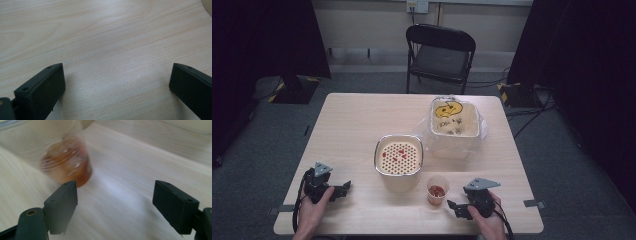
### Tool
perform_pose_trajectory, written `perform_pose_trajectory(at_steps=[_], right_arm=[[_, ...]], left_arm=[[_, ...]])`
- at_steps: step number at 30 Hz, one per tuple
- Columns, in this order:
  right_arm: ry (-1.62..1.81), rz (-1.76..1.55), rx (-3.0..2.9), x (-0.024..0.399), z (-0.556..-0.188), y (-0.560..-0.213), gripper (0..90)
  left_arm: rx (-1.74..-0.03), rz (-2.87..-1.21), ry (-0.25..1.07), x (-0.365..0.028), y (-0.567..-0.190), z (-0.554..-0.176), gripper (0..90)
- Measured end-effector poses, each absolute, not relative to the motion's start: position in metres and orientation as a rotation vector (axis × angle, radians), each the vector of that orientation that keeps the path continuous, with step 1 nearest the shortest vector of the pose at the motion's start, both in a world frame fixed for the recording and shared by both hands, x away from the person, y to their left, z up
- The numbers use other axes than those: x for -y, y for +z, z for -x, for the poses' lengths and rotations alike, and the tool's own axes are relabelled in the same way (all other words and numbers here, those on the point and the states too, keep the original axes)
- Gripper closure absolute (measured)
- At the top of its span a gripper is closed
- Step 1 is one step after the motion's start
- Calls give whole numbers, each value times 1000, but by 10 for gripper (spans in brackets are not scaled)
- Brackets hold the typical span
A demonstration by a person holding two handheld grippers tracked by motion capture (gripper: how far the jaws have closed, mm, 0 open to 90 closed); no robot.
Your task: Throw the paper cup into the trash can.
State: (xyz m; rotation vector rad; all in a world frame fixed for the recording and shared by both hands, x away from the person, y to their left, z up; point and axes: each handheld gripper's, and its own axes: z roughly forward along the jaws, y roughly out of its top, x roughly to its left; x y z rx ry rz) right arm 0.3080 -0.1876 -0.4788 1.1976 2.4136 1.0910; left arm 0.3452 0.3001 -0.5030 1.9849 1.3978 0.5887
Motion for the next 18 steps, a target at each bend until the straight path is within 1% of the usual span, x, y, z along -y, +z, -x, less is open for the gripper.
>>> perform_pose_trajectory(at_steps=[8,14,18], right_arm=[[1191,-1098,-2472,172,-298,-472,211],[1220,-1072,-2466,157,-304,-470,186],[1264,-1056,-2478,148,-311,-472,188]], left_arm=[[-1398,-1985,588,-300,-503,-345,0],[-1398,-1985,588,-300,-503,-345,0],[-1398,-1985,588,-300,-503,-345,0]])
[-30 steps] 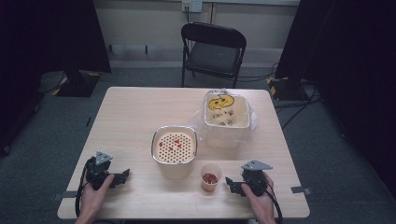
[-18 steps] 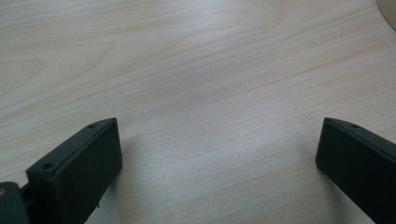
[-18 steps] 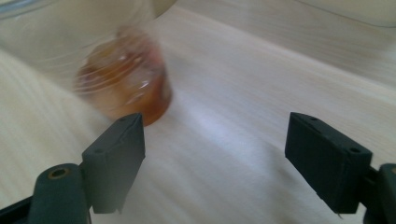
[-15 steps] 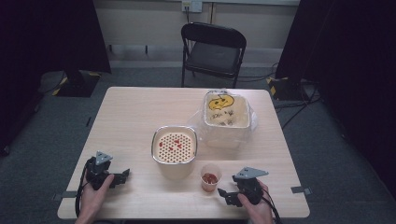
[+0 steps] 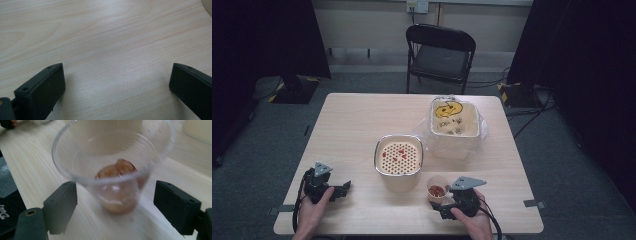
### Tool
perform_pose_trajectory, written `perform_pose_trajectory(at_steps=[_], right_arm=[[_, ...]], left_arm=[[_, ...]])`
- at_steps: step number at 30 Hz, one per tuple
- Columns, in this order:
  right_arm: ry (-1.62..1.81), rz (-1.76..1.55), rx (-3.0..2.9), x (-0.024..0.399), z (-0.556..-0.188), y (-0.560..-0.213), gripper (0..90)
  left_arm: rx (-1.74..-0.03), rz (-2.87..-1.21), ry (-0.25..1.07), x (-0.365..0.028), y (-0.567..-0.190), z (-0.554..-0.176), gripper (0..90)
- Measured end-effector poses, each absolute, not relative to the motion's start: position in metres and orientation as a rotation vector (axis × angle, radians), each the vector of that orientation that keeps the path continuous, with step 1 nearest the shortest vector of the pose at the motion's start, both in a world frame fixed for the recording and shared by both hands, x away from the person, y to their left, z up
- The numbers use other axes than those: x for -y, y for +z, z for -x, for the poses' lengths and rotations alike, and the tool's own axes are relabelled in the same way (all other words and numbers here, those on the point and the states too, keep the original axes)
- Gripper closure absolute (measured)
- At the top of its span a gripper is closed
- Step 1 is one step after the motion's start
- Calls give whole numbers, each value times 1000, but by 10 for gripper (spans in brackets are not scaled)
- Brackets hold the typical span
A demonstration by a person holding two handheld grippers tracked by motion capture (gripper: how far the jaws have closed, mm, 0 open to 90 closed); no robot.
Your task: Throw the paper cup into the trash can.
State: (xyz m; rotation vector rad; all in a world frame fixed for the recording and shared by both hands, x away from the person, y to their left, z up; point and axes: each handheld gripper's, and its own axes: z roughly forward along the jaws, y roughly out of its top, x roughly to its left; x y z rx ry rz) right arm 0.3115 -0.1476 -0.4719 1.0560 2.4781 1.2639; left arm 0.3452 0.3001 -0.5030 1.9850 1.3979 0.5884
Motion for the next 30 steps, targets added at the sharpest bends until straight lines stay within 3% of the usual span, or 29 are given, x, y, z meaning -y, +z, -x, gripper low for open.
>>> perform_pose_trajectory(at_steps=[30], right_arm=[[1296,-991,-2444,132,-326,-472,377]], left_arm=[[-1393,-1989,592,-300,-503,-345,3]])
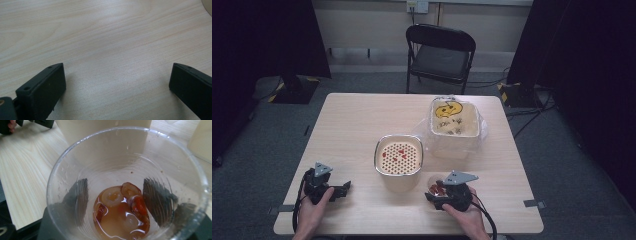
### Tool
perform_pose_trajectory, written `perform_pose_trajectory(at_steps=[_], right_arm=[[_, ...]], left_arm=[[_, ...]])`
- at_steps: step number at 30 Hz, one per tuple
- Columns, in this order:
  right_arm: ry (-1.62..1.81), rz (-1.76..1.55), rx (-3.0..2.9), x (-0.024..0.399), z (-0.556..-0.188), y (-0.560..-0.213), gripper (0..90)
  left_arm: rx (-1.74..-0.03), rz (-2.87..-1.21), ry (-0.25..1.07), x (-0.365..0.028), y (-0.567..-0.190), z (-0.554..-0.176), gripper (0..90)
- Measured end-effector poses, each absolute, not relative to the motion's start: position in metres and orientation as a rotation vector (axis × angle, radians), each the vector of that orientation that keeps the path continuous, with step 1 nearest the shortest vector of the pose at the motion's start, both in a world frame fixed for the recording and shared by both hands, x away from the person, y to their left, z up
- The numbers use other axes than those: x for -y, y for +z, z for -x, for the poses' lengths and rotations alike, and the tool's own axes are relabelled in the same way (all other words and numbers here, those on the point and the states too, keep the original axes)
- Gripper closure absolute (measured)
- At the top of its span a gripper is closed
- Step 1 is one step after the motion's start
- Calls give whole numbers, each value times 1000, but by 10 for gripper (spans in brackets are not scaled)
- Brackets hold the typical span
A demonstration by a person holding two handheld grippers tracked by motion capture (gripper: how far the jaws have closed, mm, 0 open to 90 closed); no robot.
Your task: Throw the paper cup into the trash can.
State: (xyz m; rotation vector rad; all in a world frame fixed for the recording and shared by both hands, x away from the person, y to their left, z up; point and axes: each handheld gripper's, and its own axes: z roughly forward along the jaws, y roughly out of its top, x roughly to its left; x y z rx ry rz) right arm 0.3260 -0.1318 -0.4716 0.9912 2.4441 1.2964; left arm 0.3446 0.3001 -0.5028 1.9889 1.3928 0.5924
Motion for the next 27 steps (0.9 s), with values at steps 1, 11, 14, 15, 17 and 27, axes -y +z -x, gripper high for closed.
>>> perform_pose_trajectory(at_steps=[1,11,14,15,17,27], right_arm=[[1301,-994,-2437,133,-326,-470,377],[1331,-1021,-2401,142,-331,-455,383],[1340,-1025,-2384,145,-332,-448,385],[1346,-1030,-2379,146,-332,-445,385],[1360,-1045,-2373,148,-333,-441,386],[1393,-1028,-2330,152,-337,-414,393]], left_arm=[[-1392,-1989,592,-300,-503,-345,3],[-1398,-1985,589,-300,-503,-345,0],[-1399,-1984,589,-300,-503,-345,0],[-1399,-1985,589,-300,-503,-345,0],[-1402,-1981,586,-299,-503,-345,0],[-1405,-1978,584,-299,-503,-345,0]])
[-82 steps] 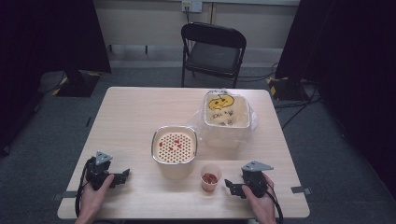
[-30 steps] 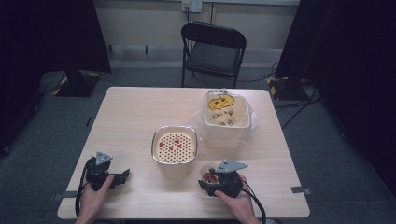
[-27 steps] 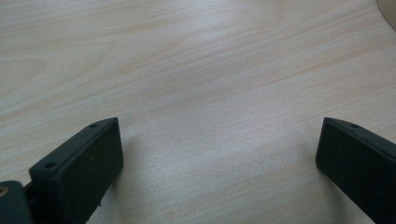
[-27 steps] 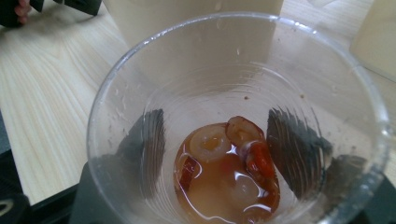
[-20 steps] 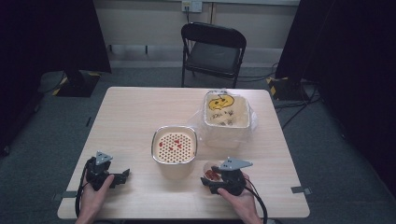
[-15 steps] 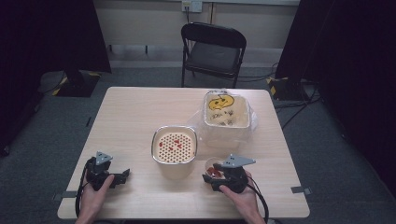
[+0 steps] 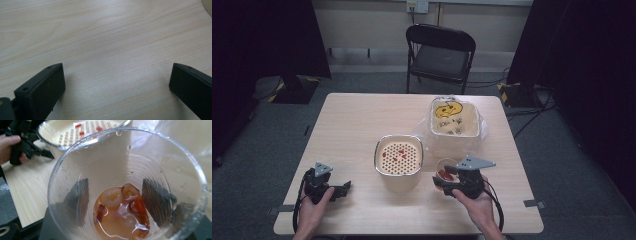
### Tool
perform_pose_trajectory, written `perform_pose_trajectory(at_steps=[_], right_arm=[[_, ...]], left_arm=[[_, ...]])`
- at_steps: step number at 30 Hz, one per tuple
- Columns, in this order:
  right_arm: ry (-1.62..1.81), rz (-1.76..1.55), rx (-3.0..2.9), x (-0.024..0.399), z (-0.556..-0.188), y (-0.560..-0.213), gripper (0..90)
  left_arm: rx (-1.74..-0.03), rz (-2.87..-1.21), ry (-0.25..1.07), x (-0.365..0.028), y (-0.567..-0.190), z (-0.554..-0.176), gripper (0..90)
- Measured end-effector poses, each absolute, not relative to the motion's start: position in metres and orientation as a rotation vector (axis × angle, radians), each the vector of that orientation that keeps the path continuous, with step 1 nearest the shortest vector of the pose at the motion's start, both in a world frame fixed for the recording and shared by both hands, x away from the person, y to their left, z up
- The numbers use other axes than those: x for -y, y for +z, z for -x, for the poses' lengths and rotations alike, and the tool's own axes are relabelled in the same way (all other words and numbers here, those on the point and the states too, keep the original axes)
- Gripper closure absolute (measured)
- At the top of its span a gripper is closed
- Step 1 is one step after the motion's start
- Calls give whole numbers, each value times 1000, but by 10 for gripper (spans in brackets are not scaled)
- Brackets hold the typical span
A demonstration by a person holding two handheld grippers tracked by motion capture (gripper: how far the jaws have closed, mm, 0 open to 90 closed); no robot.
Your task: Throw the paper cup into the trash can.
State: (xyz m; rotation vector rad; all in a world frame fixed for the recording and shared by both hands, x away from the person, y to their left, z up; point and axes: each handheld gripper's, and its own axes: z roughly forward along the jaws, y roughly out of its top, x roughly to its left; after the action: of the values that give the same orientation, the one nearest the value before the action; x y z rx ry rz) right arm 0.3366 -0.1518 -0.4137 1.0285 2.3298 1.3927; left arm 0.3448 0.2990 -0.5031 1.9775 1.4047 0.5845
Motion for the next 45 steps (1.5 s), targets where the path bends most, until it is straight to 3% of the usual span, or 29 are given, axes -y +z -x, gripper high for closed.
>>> perform_pose_trajectory(at_steps=[19,32,45], right_arm=[[1458,-969,-2206,139,-364,-350,397],[1508,-839,-2057,112,-398,-334,402],[1300,-747,-2002,95,-418,-325,429]], left_arm=[[-1402,-1981,588,-299,-503,-345,0],[-1405,-1977,584,-299,-503,-345,0],[-1402,-1981,587,-299,-503,-345,0]])
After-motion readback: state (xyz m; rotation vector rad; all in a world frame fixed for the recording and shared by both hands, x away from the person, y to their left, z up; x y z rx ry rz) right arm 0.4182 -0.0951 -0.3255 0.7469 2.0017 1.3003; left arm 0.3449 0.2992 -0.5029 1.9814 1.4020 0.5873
